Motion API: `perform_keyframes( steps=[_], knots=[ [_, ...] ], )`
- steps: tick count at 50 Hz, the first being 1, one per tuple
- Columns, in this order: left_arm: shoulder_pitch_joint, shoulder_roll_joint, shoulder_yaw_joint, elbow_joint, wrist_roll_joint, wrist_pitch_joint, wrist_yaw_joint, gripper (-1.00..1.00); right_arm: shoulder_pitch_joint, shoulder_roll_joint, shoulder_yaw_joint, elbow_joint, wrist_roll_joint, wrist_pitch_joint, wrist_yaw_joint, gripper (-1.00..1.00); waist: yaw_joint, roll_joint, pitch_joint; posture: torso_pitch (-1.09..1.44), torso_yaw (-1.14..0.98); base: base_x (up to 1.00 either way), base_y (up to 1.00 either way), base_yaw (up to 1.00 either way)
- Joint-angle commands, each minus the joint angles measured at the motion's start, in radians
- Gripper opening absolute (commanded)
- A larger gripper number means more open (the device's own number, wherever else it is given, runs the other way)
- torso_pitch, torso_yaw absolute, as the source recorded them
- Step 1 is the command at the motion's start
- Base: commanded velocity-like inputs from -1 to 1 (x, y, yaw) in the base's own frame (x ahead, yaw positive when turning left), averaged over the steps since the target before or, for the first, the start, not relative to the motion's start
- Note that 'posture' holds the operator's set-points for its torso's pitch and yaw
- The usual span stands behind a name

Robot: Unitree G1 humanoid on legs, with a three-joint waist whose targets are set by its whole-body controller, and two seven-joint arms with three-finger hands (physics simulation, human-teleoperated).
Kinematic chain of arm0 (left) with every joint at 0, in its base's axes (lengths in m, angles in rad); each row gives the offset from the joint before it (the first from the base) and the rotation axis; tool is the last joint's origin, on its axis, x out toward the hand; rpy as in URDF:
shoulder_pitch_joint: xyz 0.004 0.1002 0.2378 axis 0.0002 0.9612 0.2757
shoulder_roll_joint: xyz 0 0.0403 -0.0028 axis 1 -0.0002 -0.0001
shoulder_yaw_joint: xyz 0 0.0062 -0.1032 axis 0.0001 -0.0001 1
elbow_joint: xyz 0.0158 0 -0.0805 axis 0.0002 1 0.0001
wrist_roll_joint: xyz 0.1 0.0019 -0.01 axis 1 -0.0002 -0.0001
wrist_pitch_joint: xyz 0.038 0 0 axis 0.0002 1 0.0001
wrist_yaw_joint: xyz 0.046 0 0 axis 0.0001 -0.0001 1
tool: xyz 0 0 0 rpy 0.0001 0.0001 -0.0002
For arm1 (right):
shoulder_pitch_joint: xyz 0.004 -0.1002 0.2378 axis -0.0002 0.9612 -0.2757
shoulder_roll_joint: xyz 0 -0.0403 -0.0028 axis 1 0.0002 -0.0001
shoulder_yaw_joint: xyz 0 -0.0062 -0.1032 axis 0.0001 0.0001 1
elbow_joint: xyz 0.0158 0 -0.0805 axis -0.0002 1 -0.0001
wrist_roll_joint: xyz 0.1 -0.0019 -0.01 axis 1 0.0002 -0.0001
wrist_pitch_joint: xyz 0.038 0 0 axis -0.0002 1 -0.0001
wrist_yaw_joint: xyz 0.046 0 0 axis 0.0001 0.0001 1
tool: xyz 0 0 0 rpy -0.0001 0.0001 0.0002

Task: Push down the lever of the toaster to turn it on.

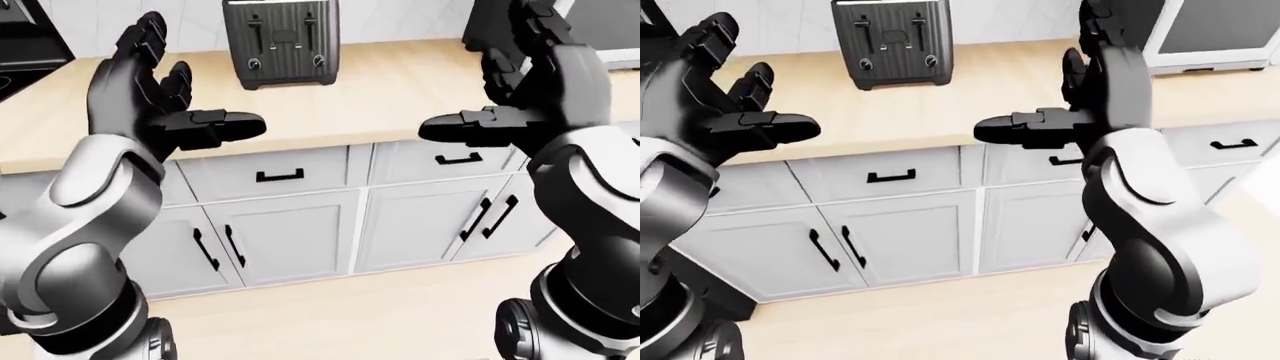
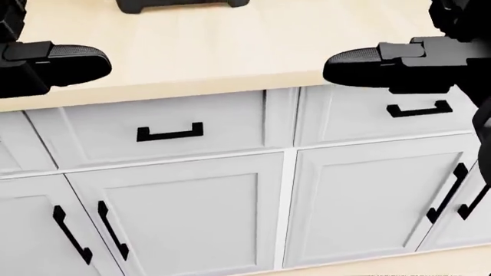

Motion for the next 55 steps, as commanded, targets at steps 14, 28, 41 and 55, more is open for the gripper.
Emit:
perform_keyframes(
  steps=[14, 28, 41, 55],
  knots=[
    [-0.035, 0.025, 0.025, -0.022, -0.007, -0.030, 0.005, 1.00, -0.046, 0.001, -0.007, -0.022, 0.038, -0.034, -0.033, 1.00, 0.011, 0.071, -0.006, 0.00, 0.00, 0.10, 0.15, 0.00],
    [-0.038, 0.030, 0.026, -0.019, -0.013, -0.033, 0.009, 1.00, -0.042, -0.012, 0.001, -0.005, 0.050, -0.047, -0.058, 1.00, 0.011, -0.009, -0.028, 0.00, 0.00, 0.00, 0.00, 0.51],
    [-0.036, 0.032, 0.024, -0.023, -0.023, -0.031, 0.019, 1.00, -0.054, -0.014, -0.013, -0.021, 0.072, -0.028, -0.079, 1.00, 0.008, -0.013, -0.060, 0.00, 0.00, 0.00, 0.18, 0.00],
    [-0.035, 0.032, 0.024, -0.024, -0.018, -0.032, 0.014, 1.00, -0.050, -0.027, -0.012, -0.014, 0.093, -0.048, -0.090, 1.00, 0.004, 0.081, -0.051, 0.00, 0.00, 0.00, 0.48, 0.00]
  ],
)
